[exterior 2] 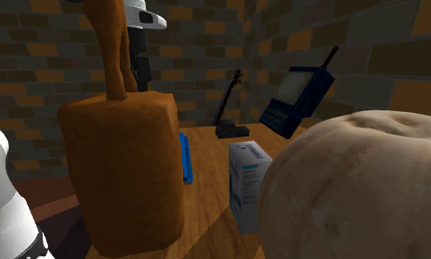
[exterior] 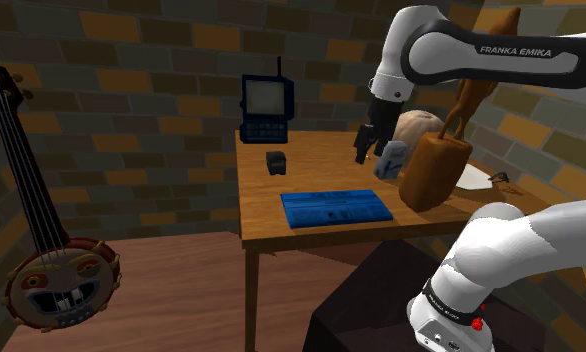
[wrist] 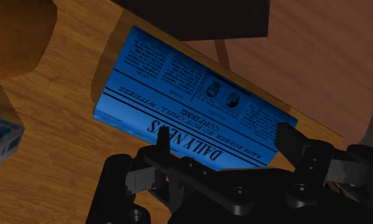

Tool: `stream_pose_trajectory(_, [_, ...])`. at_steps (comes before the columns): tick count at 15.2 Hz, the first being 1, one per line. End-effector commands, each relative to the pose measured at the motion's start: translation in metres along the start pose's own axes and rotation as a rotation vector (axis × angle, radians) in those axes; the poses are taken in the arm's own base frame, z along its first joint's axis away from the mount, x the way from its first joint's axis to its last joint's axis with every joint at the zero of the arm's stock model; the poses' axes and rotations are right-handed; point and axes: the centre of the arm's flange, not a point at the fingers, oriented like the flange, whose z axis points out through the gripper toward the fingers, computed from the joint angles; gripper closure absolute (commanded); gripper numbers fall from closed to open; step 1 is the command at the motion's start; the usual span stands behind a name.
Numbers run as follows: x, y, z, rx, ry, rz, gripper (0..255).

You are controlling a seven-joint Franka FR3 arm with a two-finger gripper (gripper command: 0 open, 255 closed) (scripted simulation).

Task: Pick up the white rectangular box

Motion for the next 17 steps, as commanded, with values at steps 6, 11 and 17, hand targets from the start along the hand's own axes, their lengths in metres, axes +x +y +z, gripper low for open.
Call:
stream_pose_trajectory(6, [0.003,0.063,0.009,-0.014,0.004,-0.104,0])
stream_pose_trajectory(11, [0.012,0.126,0.018,-0.028,0.009,-0.208,0])
stream_pose_trajectory(17, [0.032,0.199,0.027,-0.045,0.014,-0.333,0])
